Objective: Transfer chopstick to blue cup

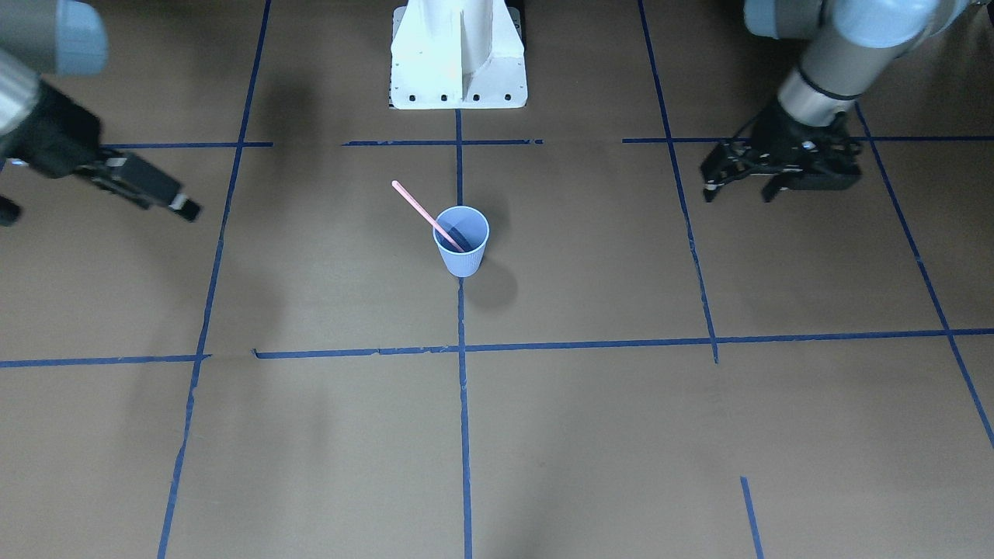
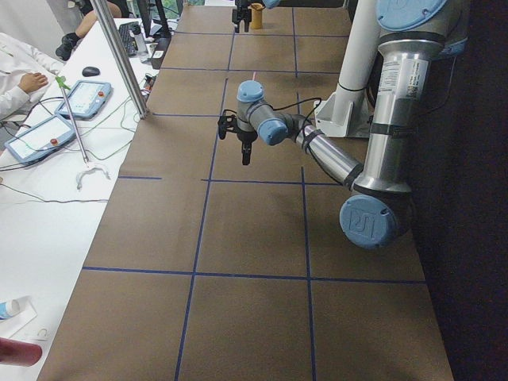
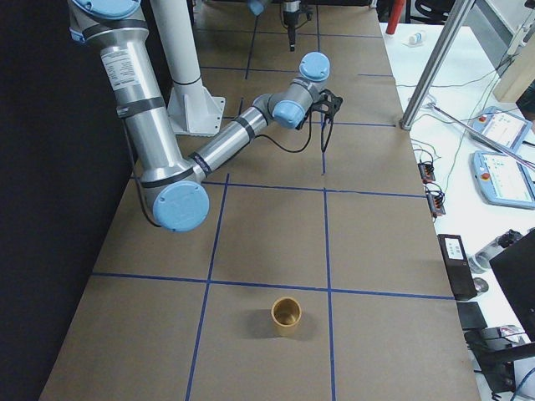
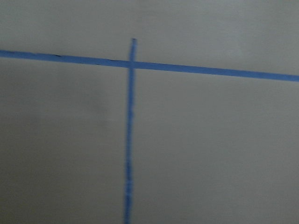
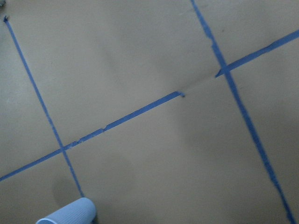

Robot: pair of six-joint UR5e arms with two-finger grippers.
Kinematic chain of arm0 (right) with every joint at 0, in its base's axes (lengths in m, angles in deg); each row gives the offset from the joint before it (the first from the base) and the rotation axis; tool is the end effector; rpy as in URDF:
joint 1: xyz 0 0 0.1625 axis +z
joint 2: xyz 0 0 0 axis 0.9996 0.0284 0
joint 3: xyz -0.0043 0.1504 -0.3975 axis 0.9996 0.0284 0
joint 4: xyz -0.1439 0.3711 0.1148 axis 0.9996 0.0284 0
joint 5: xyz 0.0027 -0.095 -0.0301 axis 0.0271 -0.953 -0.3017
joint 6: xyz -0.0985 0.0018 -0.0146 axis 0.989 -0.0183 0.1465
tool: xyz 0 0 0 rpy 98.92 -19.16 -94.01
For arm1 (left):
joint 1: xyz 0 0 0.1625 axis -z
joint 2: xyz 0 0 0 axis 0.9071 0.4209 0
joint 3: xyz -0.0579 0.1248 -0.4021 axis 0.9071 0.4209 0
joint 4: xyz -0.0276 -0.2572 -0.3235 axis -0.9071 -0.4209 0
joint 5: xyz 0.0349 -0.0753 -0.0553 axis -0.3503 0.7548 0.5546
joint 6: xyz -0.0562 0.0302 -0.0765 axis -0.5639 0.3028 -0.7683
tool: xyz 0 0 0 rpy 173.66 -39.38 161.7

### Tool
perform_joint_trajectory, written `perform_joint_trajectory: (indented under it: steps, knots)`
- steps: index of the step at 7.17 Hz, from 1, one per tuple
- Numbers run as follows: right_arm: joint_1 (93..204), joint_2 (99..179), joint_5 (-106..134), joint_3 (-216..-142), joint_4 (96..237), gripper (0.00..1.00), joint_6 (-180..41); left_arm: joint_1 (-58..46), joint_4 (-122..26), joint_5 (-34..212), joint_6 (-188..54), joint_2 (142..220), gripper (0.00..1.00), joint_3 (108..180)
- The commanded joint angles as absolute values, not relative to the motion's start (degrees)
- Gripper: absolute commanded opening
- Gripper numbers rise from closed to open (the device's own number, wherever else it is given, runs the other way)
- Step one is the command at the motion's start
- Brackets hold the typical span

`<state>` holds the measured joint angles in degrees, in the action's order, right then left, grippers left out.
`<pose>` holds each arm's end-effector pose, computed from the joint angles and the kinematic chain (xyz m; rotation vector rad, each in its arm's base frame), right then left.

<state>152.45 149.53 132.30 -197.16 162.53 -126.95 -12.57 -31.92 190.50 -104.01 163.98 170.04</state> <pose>-0.1784 -0.4946 0.3503 -0.1465 -1.1318 0.3784 0.2368 -0.4388 0.3940 0.0901 0.8648 -0.0318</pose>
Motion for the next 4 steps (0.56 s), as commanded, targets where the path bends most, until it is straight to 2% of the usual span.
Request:
perform_joint_trajectory:
  steps: [1, 2, 4]
  knots:
    - [162.2, 160.0, 132.0, -195.0, 163.4, 1.0, -99.2, -2.2, -31.5, 194.5, -80.5, 155.2, 1.0, 168.6]
    - [166.9, 162.7, 132.0, -191.7, 163.5, 1.0, -87.1, 4.8, -30.8, 197.6, -69.7, 153.9, 1.0, 165.4]
    - [174.7, 163.1, 130.1, -183.6, 167.0, 1.0, -65.5, 17.4, -30.7, 204.2, -50.7, 153.3, 1.0, 155.7]
